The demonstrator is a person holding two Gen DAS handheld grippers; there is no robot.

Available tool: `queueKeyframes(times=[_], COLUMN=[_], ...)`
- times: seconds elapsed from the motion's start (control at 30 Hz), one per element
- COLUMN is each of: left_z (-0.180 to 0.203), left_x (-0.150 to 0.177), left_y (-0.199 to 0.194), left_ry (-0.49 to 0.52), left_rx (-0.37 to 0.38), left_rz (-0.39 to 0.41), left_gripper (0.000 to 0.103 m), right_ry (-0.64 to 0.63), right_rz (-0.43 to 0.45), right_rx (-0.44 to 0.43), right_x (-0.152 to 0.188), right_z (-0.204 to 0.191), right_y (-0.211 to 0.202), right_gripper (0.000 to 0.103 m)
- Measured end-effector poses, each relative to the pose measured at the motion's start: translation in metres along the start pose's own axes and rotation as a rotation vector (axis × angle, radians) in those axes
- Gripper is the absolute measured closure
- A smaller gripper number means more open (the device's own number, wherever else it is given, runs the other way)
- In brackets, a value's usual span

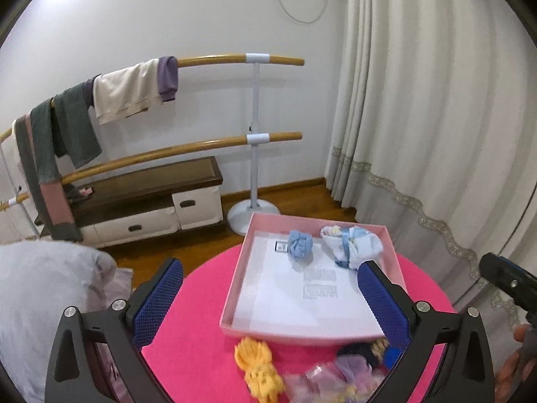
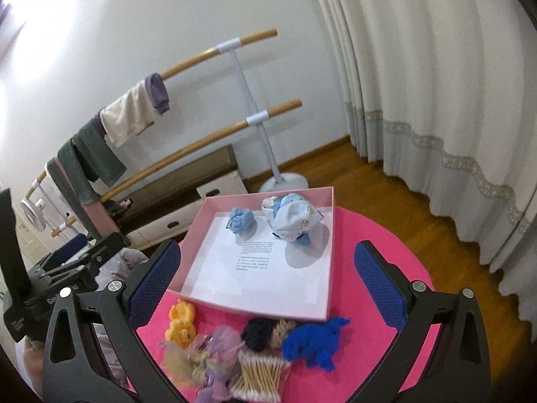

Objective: Organize soft objects
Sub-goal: 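Withdraw both tools from the box back over the table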

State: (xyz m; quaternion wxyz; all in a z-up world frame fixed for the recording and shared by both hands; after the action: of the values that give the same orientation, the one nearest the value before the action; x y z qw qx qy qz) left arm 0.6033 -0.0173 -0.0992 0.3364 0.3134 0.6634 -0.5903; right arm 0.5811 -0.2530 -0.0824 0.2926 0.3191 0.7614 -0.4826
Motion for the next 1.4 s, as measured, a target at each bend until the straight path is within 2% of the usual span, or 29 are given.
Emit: queueKeyframes(times=[0.1,0.17,0.3,0.43,0.63,0.9,1.23,1.4], left_z=[-0.016,-0.022,-0.029,-0.016,0.001,0.009,0.023,0.024], left_x=[0.028,0.042,0.066,0.079,0.107,0.136,0.148,0.155], left_y=[-0.057,-0.082,-0.123,-0.152,-0.185,-0.231,-0.260,-0.267], left_ry=[-0.048,-0.058,-0.053,-0.040,-0.016,-0.034,-0.076,-0.088], left_rx=[-0.004,-0.009,-0.065,-0.099,-0.117,-0.164,-0.235,-0.227], left_rz=[0.013,0.022,0.062,0.094,0.104,0.127,0.147,0.143], left_gripper=[0.000,0.000,0.000,0.000,0.000,0.000,0.000,0.000], right_ry=[-0.032,-0.057,-0.097,-0.122,-0.157,-0.184,-0.211,-0.215], right_rz=[0.037,0.061,0.095,0.119,0.128,0.128,0.095,0.106], right_rx=[0.008,0.023,0.043,0.058,0.103,0.117,0.069,0.088], right_x=[0.005,0.009,0.025,0.043,0.069,0.088,0.099,0.102], right_z=[-0.010,-0.016,-0.030,-0.037,-0.039,-0.038,-0.030,-0.030], right_y=[-0.024,-0.040,-0.065,-0.086,-0.103,-0.113,-0.115,-0.125], right_gripper=[0.000,0.000,0.000,0.000,0.000,0.000,0.000,0.000])
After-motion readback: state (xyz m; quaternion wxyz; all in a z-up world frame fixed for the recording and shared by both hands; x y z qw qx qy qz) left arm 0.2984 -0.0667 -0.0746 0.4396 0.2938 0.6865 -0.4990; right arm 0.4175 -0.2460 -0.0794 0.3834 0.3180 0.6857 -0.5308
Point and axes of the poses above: each gripper's, at about its wrist camera, not at the fingertips, and y roughly the way its jaws point, z to its right, x to its underside, the point moved 10 cm from there along y, roughly the way its jaws point, and after that the axes turned 10 degrees about -x, right-handed, at the moved point
